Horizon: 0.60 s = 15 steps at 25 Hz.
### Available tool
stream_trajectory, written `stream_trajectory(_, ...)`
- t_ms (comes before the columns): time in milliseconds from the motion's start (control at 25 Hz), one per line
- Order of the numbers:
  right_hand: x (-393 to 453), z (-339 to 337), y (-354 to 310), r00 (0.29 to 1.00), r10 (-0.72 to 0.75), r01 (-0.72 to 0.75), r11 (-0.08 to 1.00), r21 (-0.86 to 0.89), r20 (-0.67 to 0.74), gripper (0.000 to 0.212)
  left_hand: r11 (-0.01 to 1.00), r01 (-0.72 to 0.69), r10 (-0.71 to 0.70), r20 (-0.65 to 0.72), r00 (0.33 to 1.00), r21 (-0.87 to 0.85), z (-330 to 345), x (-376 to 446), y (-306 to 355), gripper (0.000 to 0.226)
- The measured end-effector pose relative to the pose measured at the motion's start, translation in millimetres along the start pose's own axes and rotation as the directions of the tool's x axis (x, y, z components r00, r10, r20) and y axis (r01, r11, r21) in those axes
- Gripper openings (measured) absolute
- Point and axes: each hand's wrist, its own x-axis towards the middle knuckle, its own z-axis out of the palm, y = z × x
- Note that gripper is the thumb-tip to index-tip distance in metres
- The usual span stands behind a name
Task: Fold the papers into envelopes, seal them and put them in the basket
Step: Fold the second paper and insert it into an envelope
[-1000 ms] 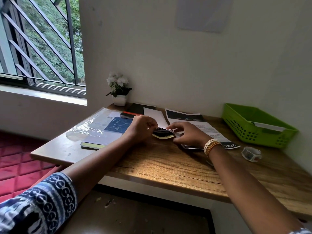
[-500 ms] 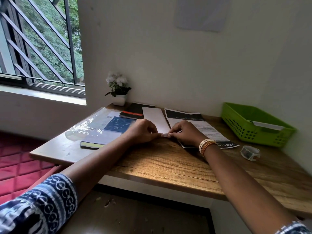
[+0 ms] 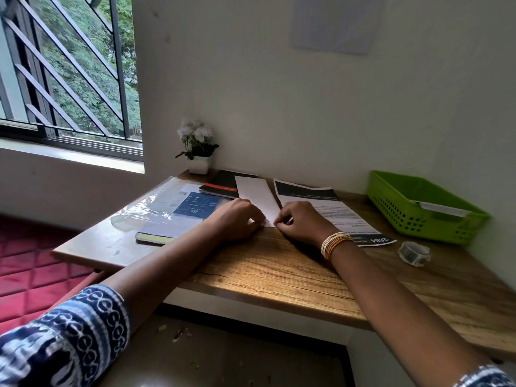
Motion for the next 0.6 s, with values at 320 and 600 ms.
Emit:
stream_trajectory(320, -0.2, 2.0, -5.3, 0.981, 0.192, -0.191, 0.981, 0.039, -0.028, 0.020, 0.998, 0.045, -0.045, 0.006, 0.999, 0.052, -3.4, 2.4, 6.0, 0.025)
stream_trajectory(600, 19.9, -6.1, -6.9, 0.831, 0.522, -0.545, 0.694, 0.471, 0.192, 0.007, 0.995, -0.052, 0.059, -0.087, 0.994, 0.082, -5.8, 2.5, 13.5, 0.023)
